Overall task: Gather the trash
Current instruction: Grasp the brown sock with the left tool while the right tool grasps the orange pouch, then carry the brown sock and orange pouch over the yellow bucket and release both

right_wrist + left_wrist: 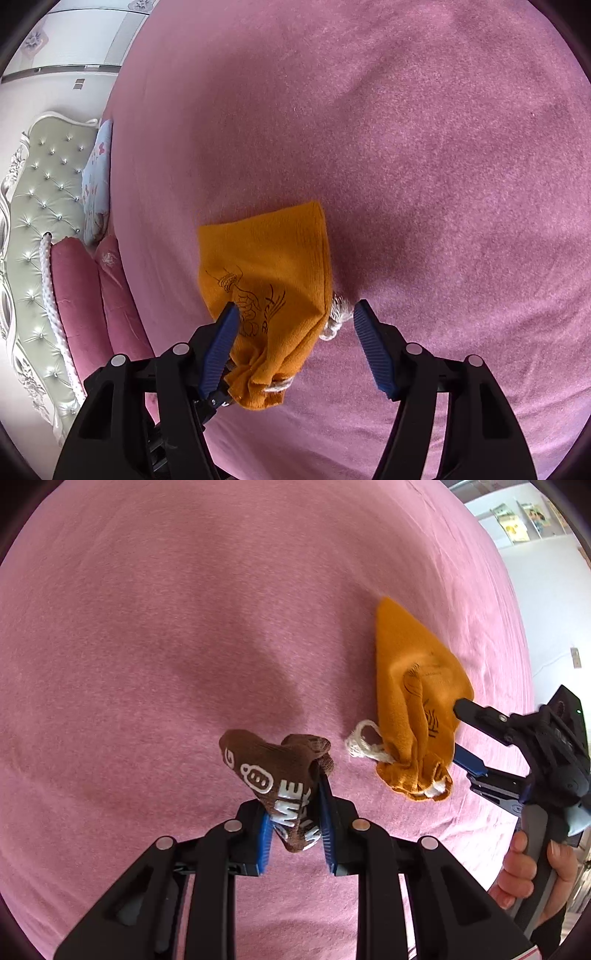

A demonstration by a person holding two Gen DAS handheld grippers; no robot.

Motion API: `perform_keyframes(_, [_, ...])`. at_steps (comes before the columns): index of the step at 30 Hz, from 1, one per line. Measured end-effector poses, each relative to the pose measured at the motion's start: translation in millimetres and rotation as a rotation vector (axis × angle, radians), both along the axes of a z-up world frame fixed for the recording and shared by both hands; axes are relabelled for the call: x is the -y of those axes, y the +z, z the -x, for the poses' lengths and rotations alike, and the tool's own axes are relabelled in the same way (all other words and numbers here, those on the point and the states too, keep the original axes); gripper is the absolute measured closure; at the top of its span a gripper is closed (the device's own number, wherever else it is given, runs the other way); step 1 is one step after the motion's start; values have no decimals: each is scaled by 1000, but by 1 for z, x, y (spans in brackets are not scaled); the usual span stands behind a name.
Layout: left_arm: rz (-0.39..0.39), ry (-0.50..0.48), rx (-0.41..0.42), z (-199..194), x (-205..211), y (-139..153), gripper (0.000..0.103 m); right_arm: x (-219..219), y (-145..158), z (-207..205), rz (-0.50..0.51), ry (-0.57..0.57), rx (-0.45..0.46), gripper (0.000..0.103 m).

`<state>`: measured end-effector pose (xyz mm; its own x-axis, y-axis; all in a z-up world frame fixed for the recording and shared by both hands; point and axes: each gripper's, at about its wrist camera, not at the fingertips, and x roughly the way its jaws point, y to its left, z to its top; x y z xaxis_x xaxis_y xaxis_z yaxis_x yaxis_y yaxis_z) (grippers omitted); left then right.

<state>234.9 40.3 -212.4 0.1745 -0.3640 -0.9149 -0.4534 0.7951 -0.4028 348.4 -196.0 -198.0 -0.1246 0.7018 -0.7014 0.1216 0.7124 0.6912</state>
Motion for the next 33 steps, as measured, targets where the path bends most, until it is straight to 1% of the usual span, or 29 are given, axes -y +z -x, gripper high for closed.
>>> perform_keyframes(1, [0, 5, 2, 0, -1, 0, 81, -2, -2, -2, 1, -6, -5, 55])
perform_keyframes(2, [2, 7, 3, 1, -4, 1, 81, -4, -5, -3, -2, -13, -14, 67])
perform_keyframes(3, [2, 10, 5, 3, -6, 2, 81, -4, -6, -3, 0, -19, -18, 77])
perform_keyframes(5, [1, 19, 8, 0, -5, 3, 81, -3, -4, 0, -9, -39, -10, 83])
perform_keyframes(6, [8, 25, 11, 11, -6, 8, 80, -1, -1, 2, -23, -49, -2, 88])
perform_keyframes(8, [15, 35, 19, 17, -5, 16, 81, 4, 6, 10, -36, -59, 14, 92])
perform_keyframes(11, [19, 32, 30, 30, -14, 21, 80, 14, 13, 25, -45, -69, 13, 94])
perform_keyframes(15, [28, 13, 34, 49, -9, 33, 81, 36, 23, 53, -52, -87, 1, 95])
perform_keyframes(19, [36, -24, 37, 73, 1, 45, 80, 69, 35, 94, -22, -99, 14, 95])
perform_keyframes(24, [42, -100, 52, 105, 26, 68, 80, 117, 48, 151, -4, -151, 7, 95])
perform_keyframes(28, [50, -167, 56, 130, 49, 78, 81, 156, 57, 198, 11, -218, 5, 95])
perform_keyframes(33, [62, -283, 55, 168, 87, 87, 80, 206, 67, 261, 25, -314, -3, 95])
